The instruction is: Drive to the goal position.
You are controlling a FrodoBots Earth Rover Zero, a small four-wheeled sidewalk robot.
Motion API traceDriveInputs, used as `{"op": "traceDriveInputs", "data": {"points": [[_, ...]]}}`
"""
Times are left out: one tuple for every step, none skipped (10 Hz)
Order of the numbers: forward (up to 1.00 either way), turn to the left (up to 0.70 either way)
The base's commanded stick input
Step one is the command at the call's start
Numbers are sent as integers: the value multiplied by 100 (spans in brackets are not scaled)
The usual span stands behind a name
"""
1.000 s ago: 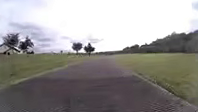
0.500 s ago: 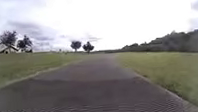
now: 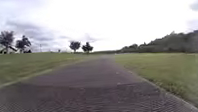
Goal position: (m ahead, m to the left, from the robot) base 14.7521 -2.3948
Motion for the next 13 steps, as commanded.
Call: {"op": "traceDriveInputs", "data": {"points": [[70, 0], [70, 0], [70, 0], [70, 0], [70, 0], [70, 0], [70, 0], [70, 0], [70, 0], [70, 0], [70, 0], [70, 0], [70, 0]]}}
